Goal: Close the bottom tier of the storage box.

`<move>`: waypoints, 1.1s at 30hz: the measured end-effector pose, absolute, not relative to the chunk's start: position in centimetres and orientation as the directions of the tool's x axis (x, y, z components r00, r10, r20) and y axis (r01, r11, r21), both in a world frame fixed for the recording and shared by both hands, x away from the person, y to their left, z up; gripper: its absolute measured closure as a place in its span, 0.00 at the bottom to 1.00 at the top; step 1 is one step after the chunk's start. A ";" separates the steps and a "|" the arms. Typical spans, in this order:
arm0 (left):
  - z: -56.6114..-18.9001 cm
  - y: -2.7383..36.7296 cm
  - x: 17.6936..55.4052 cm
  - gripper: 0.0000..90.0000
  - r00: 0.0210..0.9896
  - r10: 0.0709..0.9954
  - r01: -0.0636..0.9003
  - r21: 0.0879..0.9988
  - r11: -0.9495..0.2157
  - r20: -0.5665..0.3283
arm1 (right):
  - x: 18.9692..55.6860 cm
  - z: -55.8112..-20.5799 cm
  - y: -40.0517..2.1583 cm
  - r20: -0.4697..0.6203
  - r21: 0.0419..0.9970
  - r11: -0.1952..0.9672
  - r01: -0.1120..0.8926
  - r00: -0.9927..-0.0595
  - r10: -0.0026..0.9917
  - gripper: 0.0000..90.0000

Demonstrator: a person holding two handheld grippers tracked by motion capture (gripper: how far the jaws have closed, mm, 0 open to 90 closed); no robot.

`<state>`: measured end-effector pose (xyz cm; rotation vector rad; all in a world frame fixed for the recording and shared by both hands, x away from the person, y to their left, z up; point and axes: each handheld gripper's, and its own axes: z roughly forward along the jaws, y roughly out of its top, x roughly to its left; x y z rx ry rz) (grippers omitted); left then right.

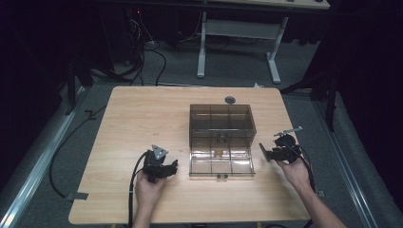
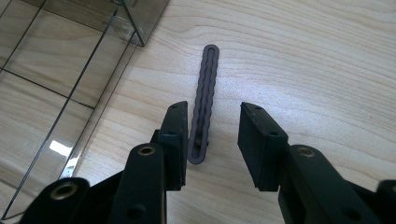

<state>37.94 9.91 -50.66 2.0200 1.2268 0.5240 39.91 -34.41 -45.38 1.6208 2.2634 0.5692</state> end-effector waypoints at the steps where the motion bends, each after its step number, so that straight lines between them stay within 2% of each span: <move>1: -50.7 9.9 37.9 0.32 0.468 0.883 0.598 0.743 -0.302 -0.018 | 40.0 -45.4 -34.4 -0.011 0.477 0.287 0.831 -0.321 0.947 0.71; 22: -50.7 9.9 37.9 0.31 0.469 0.883 0.598 0.743 -0.302 -0.018 | 41.4 -46.4 -33.6 -0.011 0.417 0.293 0.860 -0.318 0.948 0.75; 33: -50.7 9.9 37.9 0.31 0.473 0.881 0.596 0.743 -0.305 -0.018 | 41.9 -46.7 -33.7 0.004 0.390 0.293 0.873 -0.320 0.947 0.82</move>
